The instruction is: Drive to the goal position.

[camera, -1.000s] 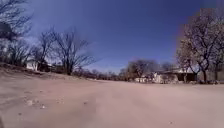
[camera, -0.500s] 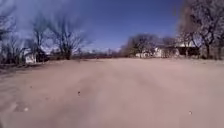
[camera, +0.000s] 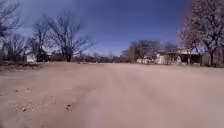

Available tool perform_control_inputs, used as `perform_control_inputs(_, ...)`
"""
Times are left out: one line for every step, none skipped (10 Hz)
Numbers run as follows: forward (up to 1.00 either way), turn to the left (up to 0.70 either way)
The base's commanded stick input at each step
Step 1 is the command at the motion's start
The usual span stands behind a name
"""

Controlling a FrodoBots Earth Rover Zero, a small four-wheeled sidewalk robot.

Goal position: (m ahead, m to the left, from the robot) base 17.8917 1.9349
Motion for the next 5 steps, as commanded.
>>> perform_control_inputs(1.00,0.00)
perform_control_inputs(1.00,0.00)
perform_control_inputs(1.00,0.00)
perform_control_inputs(1.00,0.00)
perform_control_inputs(1.00,0.00)
